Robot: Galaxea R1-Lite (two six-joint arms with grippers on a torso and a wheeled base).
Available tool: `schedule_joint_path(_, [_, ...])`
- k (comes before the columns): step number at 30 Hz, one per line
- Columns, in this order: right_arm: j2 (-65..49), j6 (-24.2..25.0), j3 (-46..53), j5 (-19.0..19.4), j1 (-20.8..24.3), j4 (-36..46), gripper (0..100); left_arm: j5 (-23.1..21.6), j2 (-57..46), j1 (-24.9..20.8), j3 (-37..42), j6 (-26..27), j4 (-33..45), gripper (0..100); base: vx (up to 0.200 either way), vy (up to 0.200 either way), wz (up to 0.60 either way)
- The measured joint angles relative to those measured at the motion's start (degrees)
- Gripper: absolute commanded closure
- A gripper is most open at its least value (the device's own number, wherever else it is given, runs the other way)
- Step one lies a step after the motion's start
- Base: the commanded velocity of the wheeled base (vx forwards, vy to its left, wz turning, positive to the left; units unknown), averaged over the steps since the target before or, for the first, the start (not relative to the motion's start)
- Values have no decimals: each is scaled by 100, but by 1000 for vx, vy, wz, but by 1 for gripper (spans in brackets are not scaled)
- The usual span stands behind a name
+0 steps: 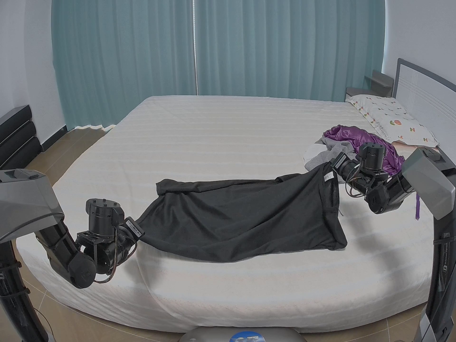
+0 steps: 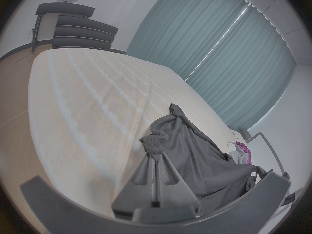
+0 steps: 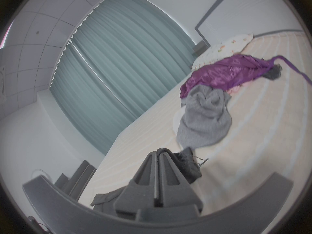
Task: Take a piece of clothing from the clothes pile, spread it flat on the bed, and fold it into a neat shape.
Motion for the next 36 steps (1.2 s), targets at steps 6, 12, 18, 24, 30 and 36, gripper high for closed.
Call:
schedule_joint_path(6, [603, -374, -1154, -452, -68, 221, 100, 2, 76, 0, -7, -6, -189, 100, 0, 0, 0])
schedule_joint_path(12, [1313, -572, -1874, -753, -59, 286, 0, 2, 171, 0, -11, -22, -266, 100, 0, 0, 0])
schedule_joint_path(18, [1585, -596, -1692, -751, -66, 134, 0, 2, 260, 0, -18, -35, -273, 100, 0, 0, 0])
schedule_joint_path(24, [1298, -561, -573, -412, -166, -228, 0, 2, 284, -4, -18, -61, -277, 100, 0, 0, 0])
schedule_joint_path(30, [723, -542, 1053, 66, -236, -762, 0, 6, 282, -6, -13, -72, -279, 100, 0, 0, 0])
schedule_joint_path(36, [129, -534, 2759, 532, -286, -1468, 0, 9, 268, -12, 1, -74, -279, 100, 0, 0, 0])
